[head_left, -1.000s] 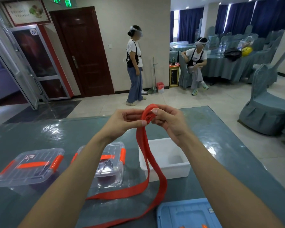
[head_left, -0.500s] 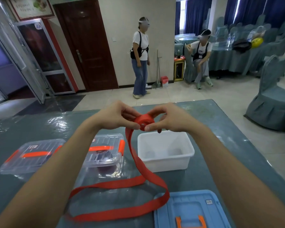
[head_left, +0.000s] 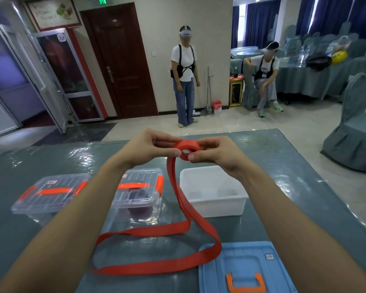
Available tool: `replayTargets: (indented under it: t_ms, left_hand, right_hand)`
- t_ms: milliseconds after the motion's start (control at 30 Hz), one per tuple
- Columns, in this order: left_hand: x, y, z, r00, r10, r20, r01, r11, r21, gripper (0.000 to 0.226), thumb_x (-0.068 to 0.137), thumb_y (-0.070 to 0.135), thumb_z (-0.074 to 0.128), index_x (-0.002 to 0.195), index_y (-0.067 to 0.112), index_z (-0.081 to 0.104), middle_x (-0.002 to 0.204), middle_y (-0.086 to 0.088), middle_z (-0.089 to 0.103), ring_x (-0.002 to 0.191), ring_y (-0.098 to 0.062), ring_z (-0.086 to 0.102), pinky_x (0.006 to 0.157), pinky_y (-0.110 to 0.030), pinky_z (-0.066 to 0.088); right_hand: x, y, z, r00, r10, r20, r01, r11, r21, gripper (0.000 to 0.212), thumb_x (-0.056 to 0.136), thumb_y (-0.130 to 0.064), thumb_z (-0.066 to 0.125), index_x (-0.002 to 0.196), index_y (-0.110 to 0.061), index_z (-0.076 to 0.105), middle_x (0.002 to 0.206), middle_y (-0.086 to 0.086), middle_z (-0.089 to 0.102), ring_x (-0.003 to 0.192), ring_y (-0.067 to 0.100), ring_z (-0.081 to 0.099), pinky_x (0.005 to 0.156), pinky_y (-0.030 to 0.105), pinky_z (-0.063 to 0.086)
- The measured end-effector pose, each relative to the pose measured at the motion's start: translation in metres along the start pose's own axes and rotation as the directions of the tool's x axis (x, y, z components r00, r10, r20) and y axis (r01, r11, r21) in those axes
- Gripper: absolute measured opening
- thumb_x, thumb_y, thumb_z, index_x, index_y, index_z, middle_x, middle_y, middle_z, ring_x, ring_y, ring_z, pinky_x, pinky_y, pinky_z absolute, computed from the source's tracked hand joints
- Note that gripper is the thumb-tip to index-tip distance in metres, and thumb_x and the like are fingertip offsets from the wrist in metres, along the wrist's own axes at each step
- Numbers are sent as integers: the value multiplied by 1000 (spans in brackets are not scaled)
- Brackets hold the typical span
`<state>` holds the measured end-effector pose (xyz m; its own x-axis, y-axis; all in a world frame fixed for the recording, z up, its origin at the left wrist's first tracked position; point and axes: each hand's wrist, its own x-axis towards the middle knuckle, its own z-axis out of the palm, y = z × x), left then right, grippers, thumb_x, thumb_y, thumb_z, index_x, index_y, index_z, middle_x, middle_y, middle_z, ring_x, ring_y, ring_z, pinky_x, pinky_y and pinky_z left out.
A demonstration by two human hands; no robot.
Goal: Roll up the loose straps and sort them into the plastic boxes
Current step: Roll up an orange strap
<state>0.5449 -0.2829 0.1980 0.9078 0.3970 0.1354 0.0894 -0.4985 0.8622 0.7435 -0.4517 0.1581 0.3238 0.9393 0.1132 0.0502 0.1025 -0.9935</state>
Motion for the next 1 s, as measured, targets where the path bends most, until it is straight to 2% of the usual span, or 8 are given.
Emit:
replayTargets:
  t_ms: [233, 500, 567, 633, 700, 767, 900, 1000]
  left_hand:
    - [-8, -22, 39, 957, 64, -283, -107, 984, -142, 40, 89, 38, 80, 128, 31, 77, 120, 1, 83, 119, -16, 77, 110, -33, 58]
    - [-7, -24, 39, 964, 51, -261, -137, 936, -323, 47, 89, 29, 82, 135, 18, 75, 126, -12, 80, 121, -27, 76, 109, -39, 59]
    - [-7, -17, 30, 974, 68, -216, -118, 966, -228, 45, 83, 30, 88, 127, 24, 79, 120, -9, 83, 117, -25, 78, 107, -38, 60]
    - [-8, -6, 21, 979, 90, -183, -111, 988, -108, 37, 78, 33, 92, 114, 32, 84, 110, -4, 85, 107, -21, 82, 98, -31, 64]
    - [-6, 3, 14, 981, 123, -152, -125, 992, 0, 32, 75, 37, 93, 106, 34, 86, 101, 1, 86, 99, -17, 83, 88, -22, 64]
    - [-4, 14, 8, 988, 119, -95, -110, 989, 97, 37, 73, 40, 93, 108, 33, 85, 99, 5, 86, 97, -14, 83, 87, -21, 64]
    - [3, 29, 4, 997, 68, 44, -78, 953, 292, 38, 76, 39, 93, 112, 33, 84, 97, 13, 85, 95, -7, 81, 92, -19, 62]
    - [5, 28, 1, 996, 90, 19, -91, 940, 329, 39, 79, 46, 89, 116, 34, 85, 101, 14, 84, 98, -10, 79, 91, -25, 63]
  right_hand:
    - [4, 15, 15, 995, 7, -98, 20, 964, 267, 61, 62, -11, 94, 120, -1, 78, 110, 17, 81, 104, 34, 80, 101, 41, 62]
    - [6, 21, 28, 998, -51, -44, 66, 894, 444, 46, 68, -9, 90, 113, -5, 81, 114, 19, 80, 105, 30, 79, 93, 30, 63]
    - [3, 23, 25, 997, -64, -34, 72, 929, 364, 46, 68, -8, 92, 113, -6, 81, 111, 19, 81, 104, 32, 79, 90, 31, 64]
    - [-1, 17, 17, 997, -78, -20, 80, 989, 124, 43, 71, -12, 95, 113, -11, 82, 104, 11, 83, 95, 30, 81, 85, 37, 66]
    - [-4, 4, 8, 997, -76, 8, 76, 974, -215, 50, 74, -25, 98, 120, -20, 79, 97, -3, 83, 77, 20, 78, 66, 36, 65]
    - [-3, -11, 1, 997, -72, 36, 81, 934, -349, 69, 73, -32, 98, 135, -25, 70, 107, -7, 79, 68, 16, 73, 53, 31, 57]
    - [0, -33, -2, 989, -44, 139, 99, 903, -419, 57, 78, -24, 95, 131, -17, 73, 98, -3, 80, 70, 20, 78, 69, 34, 65]
    - [3, -30, -3, 991, -34, 127, 77, 931, -355, 54, 81, -19, 93, 131, -12, 73, 112, 8, 79, 80, 29, 81, 81, 42, 68]
